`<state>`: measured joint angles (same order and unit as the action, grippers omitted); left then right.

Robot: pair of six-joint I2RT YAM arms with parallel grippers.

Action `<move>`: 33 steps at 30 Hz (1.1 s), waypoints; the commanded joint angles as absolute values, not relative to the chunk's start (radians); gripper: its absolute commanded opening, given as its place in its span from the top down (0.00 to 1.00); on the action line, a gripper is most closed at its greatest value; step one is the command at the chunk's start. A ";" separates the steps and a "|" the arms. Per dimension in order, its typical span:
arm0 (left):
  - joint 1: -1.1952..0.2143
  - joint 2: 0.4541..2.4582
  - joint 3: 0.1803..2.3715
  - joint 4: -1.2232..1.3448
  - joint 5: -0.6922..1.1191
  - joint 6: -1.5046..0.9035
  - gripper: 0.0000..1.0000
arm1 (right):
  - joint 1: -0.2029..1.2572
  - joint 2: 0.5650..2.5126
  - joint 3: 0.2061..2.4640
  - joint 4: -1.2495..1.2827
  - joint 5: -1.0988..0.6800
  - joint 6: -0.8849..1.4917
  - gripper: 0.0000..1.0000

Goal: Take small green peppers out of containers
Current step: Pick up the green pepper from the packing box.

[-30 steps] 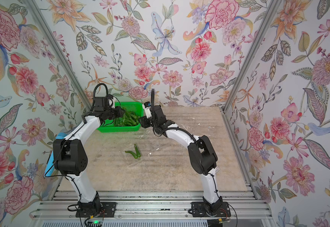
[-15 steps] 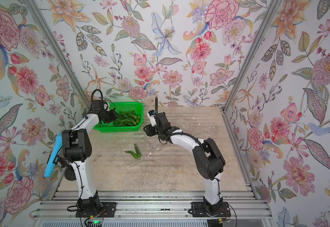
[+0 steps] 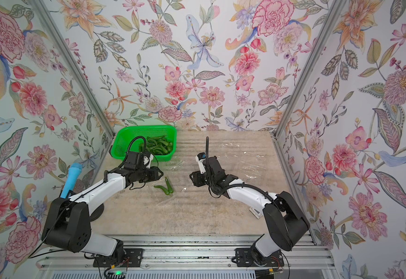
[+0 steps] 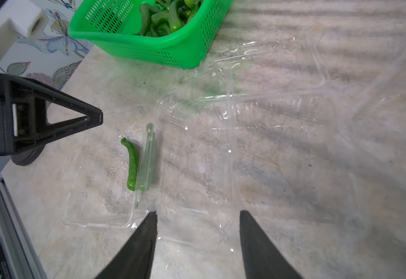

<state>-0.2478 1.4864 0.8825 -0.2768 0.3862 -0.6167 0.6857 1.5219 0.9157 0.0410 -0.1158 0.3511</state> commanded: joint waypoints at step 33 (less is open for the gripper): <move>-0.377 1.505 0.737 -0.209 0.291 -0.927 0.52 | 0.573 1.503 0.856 0.186 -0.246 0.325 0.39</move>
<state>-0.3679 1.4750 0.7544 -0.2371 0.3096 -0.8906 0.5835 1.4914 0.8303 0.1543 -0.2085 0.3439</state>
